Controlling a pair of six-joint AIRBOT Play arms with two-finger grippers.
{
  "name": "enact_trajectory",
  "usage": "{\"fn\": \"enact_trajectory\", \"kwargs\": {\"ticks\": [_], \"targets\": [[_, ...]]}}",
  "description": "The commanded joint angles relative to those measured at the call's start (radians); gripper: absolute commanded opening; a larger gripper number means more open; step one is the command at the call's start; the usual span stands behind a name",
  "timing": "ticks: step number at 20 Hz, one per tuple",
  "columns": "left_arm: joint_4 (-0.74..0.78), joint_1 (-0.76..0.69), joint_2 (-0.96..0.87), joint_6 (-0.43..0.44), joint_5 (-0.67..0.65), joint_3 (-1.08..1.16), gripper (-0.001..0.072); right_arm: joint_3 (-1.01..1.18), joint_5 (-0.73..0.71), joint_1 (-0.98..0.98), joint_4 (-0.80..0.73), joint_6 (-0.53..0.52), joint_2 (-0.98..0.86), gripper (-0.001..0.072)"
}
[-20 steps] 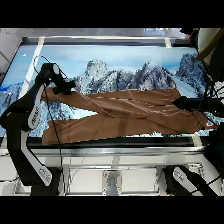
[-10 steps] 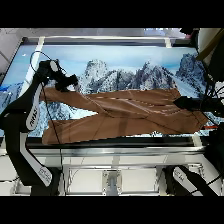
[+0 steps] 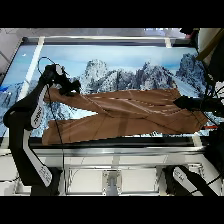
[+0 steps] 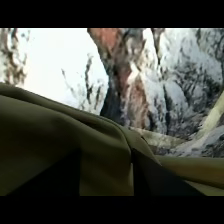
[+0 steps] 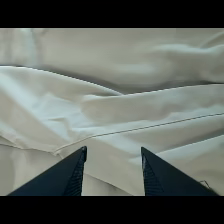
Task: Fold the clothes and pants, and hang the long-sleeved shirts on hangers.
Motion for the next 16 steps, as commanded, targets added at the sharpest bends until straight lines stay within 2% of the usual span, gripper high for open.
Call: {"fn": "enact_trajectory", "kwargs": {"ticks": [1, 2, 6, 8, 10, 13, 16], "targets": [[-0.002, 0.027, -0.004, -0.006, -0.054, 0.0, 0.0171, 0.0, -0.006, 0.001, 0.0, 0.0, 0.0, 0.039], [-0.007, 0.03, -0.003, -0.004, -0.055, 0.0, 0.0015, 0.0, -0.011, 0.001, 0.0, 0.0, 0.0, 0.039], [0.0, 0.039, 0.05, 0.006, -0.05, 0.0, 0.0011, 0.0, -0.014, 0.001, 0.0, 0.0, 0.0, 0.039], [0.018, 0.045, 0.119, 0.083, -0.054, 0.0, 0.0011, 0.0, -0.014, 0.001, 0.0, 0.0, 0.0, 0.039], [0.134, 0.046, 0.211, 0.092, -0.081, -0.001, 0.001, 0.0, -0.013, 0.001, -0.001, 0.0, 0.0, 0.039], [0.347, 0.045, 0.338, 0.119, -0.197, -0.014, 0.001, 0.0, -0.003, 0.001, -0.003, 0.0, 0.0, 0.039], [0.394, 0.044, 0.479, 0.144, -0.228, -0.165, 0.001, 0.0, 0.044, 0.001, -0.004, 0.001, 0.0, 0.039]]}}
